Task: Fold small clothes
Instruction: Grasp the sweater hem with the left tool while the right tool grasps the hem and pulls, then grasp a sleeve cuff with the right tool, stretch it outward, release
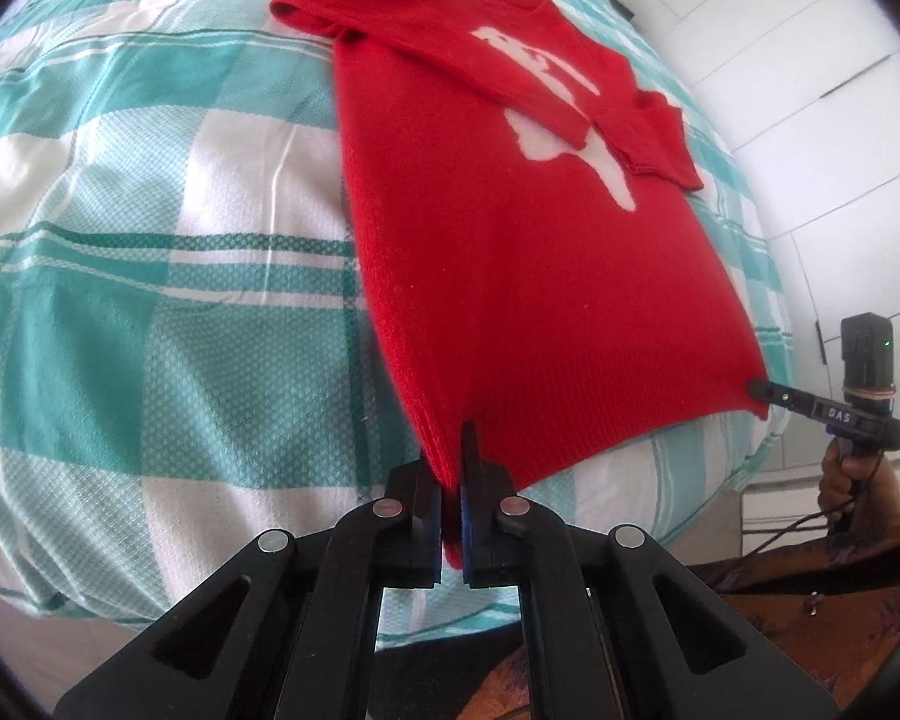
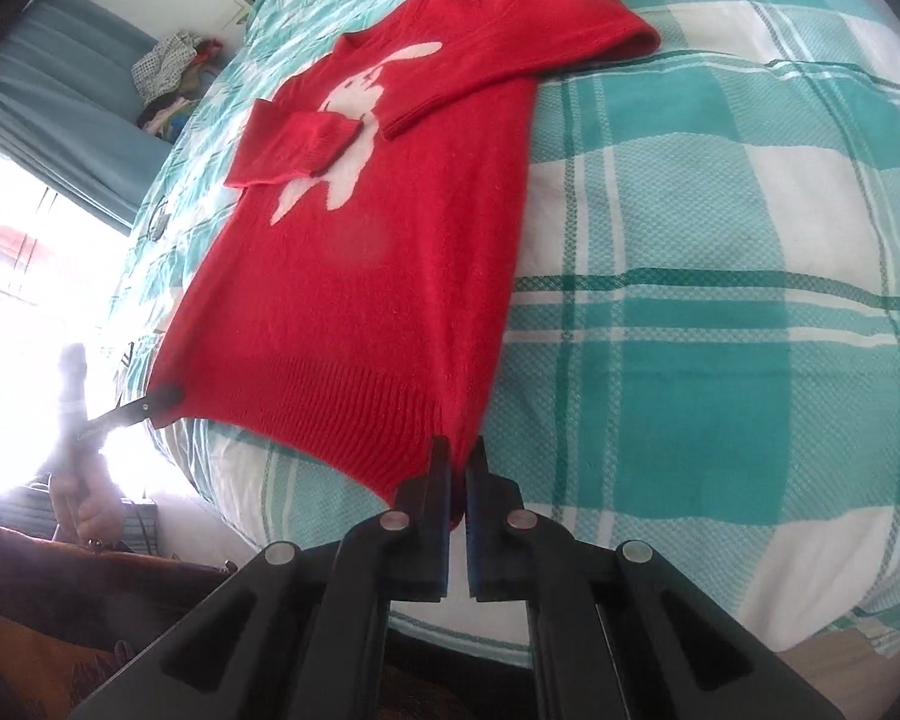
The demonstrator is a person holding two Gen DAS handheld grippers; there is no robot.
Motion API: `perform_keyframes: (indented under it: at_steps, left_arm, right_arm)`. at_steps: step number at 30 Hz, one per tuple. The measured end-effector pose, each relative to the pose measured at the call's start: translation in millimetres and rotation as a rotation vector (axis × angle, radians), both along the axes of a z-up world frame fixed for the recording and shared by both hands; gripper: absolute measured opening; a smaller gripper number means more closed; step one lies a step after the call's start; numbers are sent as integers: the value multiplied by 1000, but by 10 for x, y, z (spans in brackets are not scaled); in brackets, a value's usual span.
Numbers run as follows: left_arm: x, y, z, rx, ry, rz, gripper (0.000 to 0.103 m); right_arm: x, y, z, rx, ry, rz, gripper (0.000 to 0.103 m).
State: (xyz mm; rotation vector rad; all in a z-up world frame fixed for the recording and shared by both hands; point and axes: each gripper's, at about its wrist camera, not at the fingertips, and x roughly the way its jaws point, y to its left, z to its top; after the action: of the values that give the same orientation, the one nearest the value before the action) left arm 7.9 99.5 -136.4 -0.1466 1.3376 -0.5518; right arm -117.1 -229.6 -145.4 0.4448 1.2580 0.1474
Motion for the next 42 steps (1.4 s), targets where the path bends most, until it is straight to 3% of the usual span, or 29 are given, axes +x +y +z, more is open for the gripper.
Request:
perform_keyframes:
  at_steps: [3,8,12,16,19,20,21,23,28,31,34,37,40,42]
  left_arm:
    - [29,-64,-160,48,17,2,2]
    - [-62,-178,-192,151,-70,-54,2]
    - [-109,-216,-203,189,-138,-58,7]
    - [-144,-168,-171,163,-161,-15,9]
    - [-130,-80,-98,127,-129,20,33]
    - [-147,-43,-55,123,-122,36,46]
    - [-166,24,3,132,-120,53,55]
    - [-213,146,142,157,-136,82,59]
    - [-67,555,609,181,-264,251,68]
    - [90,607,821,127,-340,318,70]
    - [144,521,876,118,-371,330,72]
    - [115,433,774,121,-347,318,72]
    - [17,423,617,139,-296,326,72]
    - [-55,469,540,149,-268,339,72]
  right_arm:
    - [29,7,-119,-46,38,13,3]
    - [64,-75,-542,-61,77,-16,2]
    - [90,-98,-575,-57,60,-30,2]
    - [28,-76,-508,-66,20,-23,5]
    - [-8,-61,-451,-33,42,-31,25]
    - [-23,-66,-409,-38,57,-23,34]
    - [-29,-82,-347,-63,70,-13,40]
    - [-26,-160,-125,-155,51,6,41]
    - [388,-217,541,-490,-122,70,47]
    - [911,62,664,-510,-251,190,51]
    - [1471,431,499,-450,-357,296,51]
    - [1919,705,110,-416,-358,354,51]
    - [2175,719,-300,-434,-300,359,49]
    - [2178,471,-219,-369,-319,249,6]
